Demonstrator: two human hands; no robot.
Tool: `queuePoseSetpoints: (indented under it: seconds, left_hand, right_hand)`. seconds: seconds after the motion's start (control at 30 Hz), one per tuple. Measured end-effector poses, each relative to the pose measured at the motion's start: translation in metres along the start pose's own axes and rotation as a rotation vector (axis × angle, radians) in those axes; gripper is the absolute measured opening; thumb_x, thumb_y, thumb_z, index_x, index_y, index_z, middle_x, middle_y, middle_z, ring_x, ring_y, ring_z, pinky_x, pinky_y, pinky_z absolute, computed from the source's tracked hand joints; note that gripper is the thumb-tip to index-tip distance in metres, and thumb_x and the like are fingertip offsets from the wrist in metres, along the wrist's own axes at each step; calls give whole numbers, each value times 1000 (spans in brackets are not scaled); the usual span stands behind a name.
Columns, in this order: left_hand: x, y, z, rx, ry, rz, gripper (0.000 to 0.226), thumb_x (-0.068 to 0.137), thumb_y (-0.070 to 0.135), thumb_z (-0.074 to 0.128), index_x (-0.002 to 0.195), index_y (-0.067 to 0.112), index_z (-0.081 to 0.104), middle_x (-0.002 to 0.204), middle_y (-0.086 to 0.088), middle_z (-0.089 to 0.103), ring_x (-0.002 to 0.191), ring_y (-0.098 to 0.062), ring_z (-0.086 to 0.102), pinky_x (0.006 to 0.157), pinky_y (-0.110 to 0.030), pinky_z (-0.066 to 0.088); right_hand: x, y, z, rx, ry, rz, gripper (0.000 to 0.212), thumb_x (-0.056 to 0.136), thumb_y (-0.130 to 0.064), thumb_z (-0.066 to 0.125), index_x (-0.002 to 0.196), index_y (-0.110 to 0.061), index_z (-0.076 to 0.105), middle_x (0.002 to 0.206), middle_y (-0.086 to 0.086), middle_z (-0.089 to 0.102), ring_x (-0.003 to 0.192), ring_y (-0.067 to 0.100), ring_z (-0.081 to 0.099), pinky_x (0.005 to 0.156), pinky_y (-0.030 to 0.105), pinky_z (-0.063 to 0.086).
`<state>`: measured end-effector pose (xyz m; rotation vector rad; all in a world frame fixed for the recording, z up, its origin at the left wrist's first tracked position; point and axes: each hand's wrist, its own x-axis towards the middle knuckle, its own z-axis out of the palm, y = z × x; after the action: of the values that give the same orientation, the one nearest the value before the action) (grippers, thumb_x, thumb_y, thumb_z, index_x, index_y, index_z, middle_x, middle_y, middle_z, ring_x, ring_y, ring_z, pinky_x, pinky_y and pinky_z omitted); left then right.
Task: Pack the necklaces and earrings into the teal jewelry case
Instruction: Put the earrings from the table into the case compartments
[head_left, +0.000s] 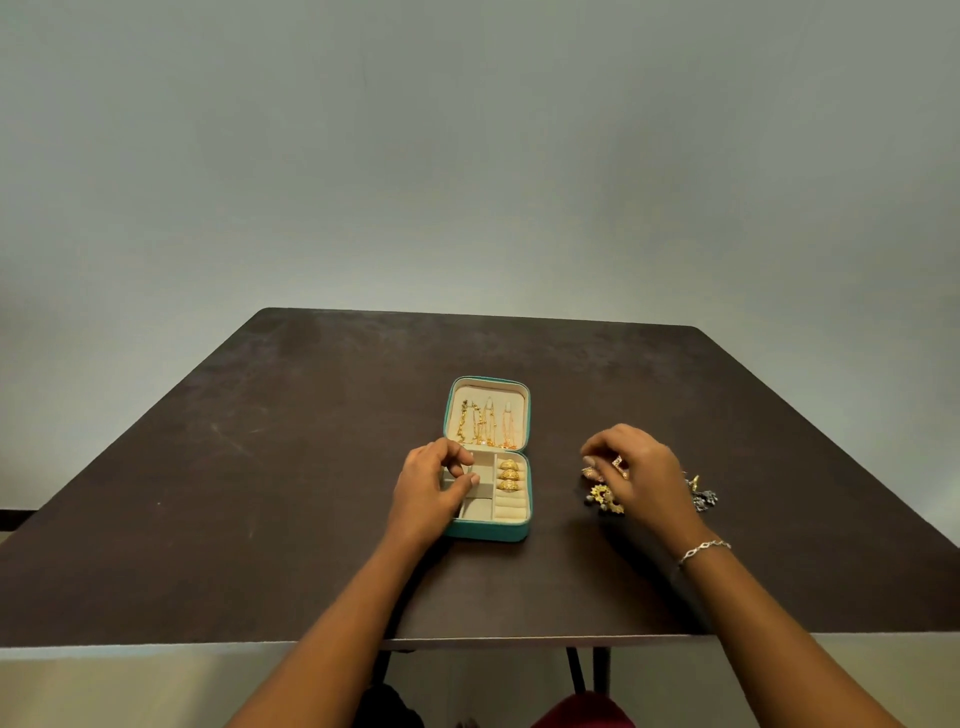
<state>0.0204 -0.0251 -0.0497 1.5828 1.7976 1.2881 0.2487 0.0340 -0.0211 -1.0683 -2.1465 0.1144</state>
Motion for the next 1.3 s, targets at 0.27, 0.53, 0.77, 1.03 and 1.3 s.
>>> queuePoseSetpoints:
  seconds: [0.27,0.53,0.77,1.03,1.3]
  left_hand:
    - [1,-2,1,0,1,8,10,84,15,63,87,21,56,87,9,56,101,-9,46,73,-25,42]
    - [0,-2,2,-3,11,22,8,83,14,64,87,18,58,88,6,58,99,-11,47,69,-17,38]
    - [1,0,2,12,-1,24,8,83,13,64,85,19,58,91,6,58,99,-10,47,70,-16,38]
    - [1,-2,1,56,3,89,9,83,14,64,80,21,59,96,10,57,105,-6,43,72,-9,32]
    - [-2,0,0,77,31,194,28,78,25,69,78,40,46,90,20,52,109,-3,40,91,-36,42]
  right_hand:
    - [-9,69,-60,63,88,424,14,77,1,67,80,-12,70,81,4,66,76,16,59,75,29,48]
    - [-20,87,-62,3,-149,527,18,74,1,70,81,-15,71,87,4,68,81,19,63,80,31,49]
    - [-20,86,-50,-90,-96,519,17,76,-1,68,76,-18,70,83,3,69,76,15,61,72,28,46]
    - [7,37,-46,104,-37,428,14,75,-4,70,74,-17,65,72,-5,65,73,11,62,70,28,51]
    - [43,-48,-4,295,-400,280,13,77,0,67,76,-12,63,68,-3,62,57,4,59,52,12,47]
